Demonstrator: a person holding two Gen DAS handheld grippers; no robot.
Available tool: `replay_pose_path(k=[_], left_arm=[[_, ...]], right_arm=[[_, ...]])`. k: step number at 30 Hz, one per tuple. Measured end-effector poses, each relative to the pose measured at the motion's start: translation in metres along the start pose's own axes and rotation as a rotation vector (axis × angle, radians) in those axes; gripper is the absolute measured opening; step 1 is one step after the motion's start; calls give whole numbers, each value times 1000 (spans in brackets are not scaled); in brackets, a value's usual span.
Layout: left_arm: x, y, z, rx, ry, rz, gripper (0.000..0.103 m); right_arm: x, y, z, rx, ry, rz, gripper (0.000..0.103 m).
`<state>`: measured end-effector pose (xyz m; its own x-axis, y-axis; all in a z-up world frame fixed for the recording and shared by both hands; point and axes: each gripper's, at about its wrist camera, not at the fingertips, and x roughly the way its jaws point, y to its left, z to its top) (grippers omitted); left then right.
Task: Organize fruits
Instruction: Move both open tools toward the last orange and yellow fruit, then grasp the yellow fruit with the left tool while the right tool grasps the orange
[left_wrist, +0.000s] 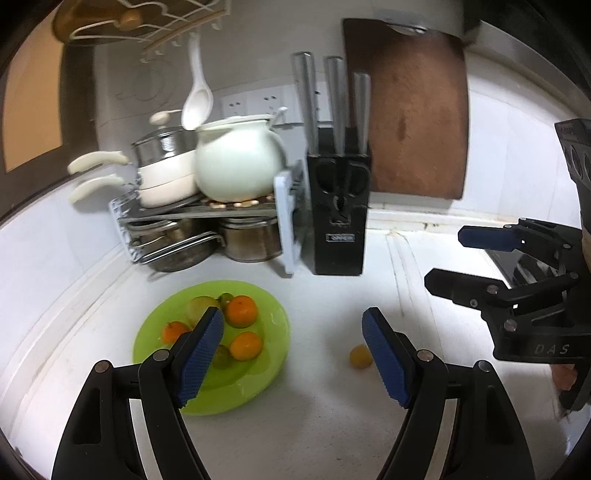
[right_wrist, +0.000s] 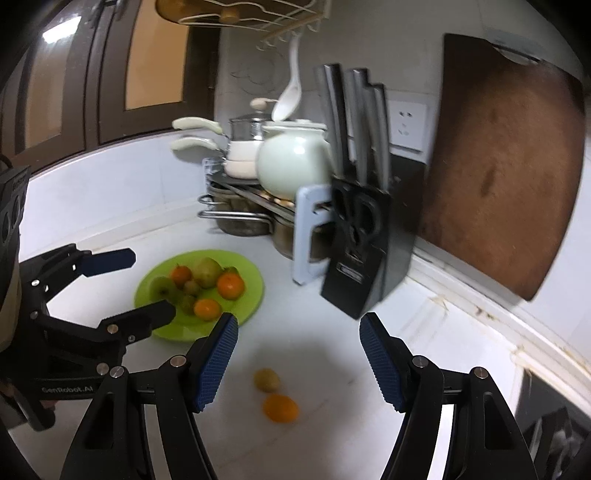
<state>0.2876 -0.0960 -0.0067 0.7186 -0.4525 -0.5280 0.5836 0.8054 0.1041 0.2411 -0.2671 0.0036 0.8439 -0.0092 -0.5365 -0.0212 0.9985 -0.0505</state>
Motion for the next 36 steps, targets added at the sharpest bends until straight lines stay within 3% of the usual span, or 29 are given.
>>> replay_pose_path(k=[11, 16, 23, 31, 36], left_arm=[[30, -26, -20, 206, 52, -77, 77], [47, -30, -31, 255, 96, -112, 76], [68, -35, -41, 312, 136, -185, 64], [93, -41, -44, 357, 178, -249, 55], [102, -43, -46, 341, 200, -289, 49]], right_arm=[[22, -3, -40, -3, 142, 13, 69], [35, 2, -52, -30, 195, 39, 69], [58, 2, -63, -37, 259, 108, 68], [80, 0, -74, -47, 318, 153, 55], [87, -2, -75, -42, 319, 175, 53]])
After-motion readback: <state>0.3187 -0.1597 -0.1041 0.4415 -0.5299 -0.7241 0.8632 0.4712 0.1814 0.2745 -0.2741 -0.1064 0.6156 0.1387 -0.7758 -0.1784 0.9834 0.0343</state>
